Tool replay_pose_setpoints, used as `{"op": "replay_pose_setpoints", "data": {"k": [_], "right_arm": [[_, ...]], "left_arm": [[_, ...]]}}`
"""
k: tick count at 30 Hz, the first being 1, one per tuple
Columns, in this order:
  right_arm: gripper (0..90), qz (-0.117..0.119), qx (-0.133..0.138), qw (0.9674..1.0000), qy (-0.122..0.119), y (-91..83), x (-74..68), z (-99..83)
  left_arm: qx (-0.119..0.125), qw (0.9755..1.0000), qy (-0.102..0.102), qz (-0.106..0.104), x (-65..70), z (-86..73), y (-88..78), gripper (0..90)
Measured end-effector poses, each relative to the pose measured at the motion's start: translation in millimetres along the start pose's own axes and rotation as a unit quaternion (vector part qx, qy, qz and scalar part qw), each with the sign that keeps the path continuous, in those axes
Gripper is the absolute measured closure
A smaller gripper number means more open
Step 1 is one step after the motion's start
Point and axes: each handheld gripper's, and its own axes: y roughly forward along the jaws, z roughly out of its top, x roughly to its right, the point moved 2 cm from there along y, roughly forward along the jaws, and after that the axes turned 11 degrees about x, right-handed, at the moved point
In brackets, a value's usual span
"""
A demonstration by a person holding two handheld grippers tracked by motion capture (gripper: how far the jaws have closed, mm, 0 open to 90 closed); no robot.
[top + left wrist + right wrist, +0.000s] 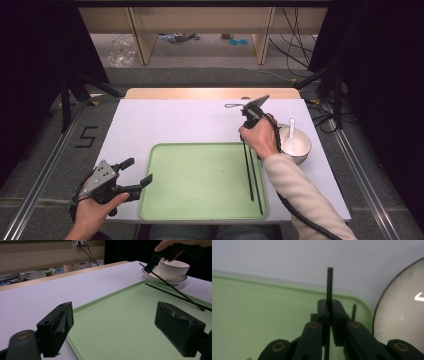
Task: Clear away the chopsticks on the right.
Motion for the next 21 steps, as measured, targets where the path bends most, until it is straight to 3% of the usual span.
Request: {"op": "replay_pose_setpoints", "data": {"k": [3, 6, 8, 9, 10, 11, 12, 13, 15, 16, 18, 19, 20, 21], "right_arm": [[80.1, -0.003, -0.012, 0.9999, 0.004, 7.6, 3.0, -10.3], [71.3, 0.027, 0.031, 0.9991, 0.002, 3.0, 7.0, -27.8], [69.4, 0.054, 0.093, 0.9941, -0.017, -7.5, 11.3, -37.8], [69.4, 0.054, 0.093, 0.9941, -0.017, -7.5, 11.3, -37.8], [62.7, 0.075, 0.152, 0.9849, -0.035, -26.1, 17.1, -50.2], [62.2, 0.086, 0.207, 0.9726, -0.061, -33.2, 23.0, -57.6], [60.7, 0.105, 0.245, 0.9606, -0.079, -42.8, 28.2, -66.3], [57.8, 0.114, 0.269, 0.9527, -0.083, -52.9, 32.2, -76.2], [53.9, 0.140, 0.327, 0.9302, -0.091, -68.6, 40.5, -96.1], [52.0, 0.137, 0.342, 0.9241, -0.102, -76.4, 44.3, -106.6], [49.3, 0.125, 0.358, 0.9176, -0.119, -86.2, 49.9, -124.2], [49.3, 0.125, 0.358, 0.9176, -0.119, -86.2, 49.9, -124.2], [47.6, 0.120, 0.370, 0.9127, -0.125, -91.8, 54.7, -135.3], [47.6, 0.120, 0.370, 0.9127, -0.125, -91.8, 54.7, -135.3]], "left_arm": [[-0.001, 1.0000, 0.001, 0.000, 0.0, 0.0, -0.2, 15.1], [0.001, 1.0000, 0.001, 0.002, 0.0, 0.2, -0.4, 15.1], [0.005, 1.0000, 0.003, 0.005, -0.1, 1.1, -0.9, 15.0], [0.005, 1.0000, 0.003, 0.005, -0.1, 1.1, -0.9, 15.0], [0.006, 0.9999, 0.006, 0.006, -0.5, 1.8, -1.5, 14.9], [0.011, 0.9999, 0.004, 0.009, -0.8, 2.4, -2.0, 14.9], [0.011, 0.9999, 0.003, 0.010, -0.6, 2.3, -1.9, 14.9], [0.012, 0.9999, 0.001, 0.010, -0.3, 2.2, -1.9, 14.8], [0.012, 0.9999, 0.004, 0.009, -0.5, 2.4, -2.0, 14.8], [0.011, 0.9999, 0.007, 0.010, -0.5, 2.6, -1.6, 14.8], [0.010, 0.9999, 0.008, 0.010, -0.3, 2.8, -1.4, 14.8], [0.011, 0.9999, 0.010, 0.009, -0.1, 2.9, -0.9, 14.8], [0.011, 0.9999, 0.006, 0.009, 1.0, 3.0, 0.1, 14.8], [0.011, 0.9999, 0.006, 0.009, 1.0, 3.0, 0.1, 14.8]]}}
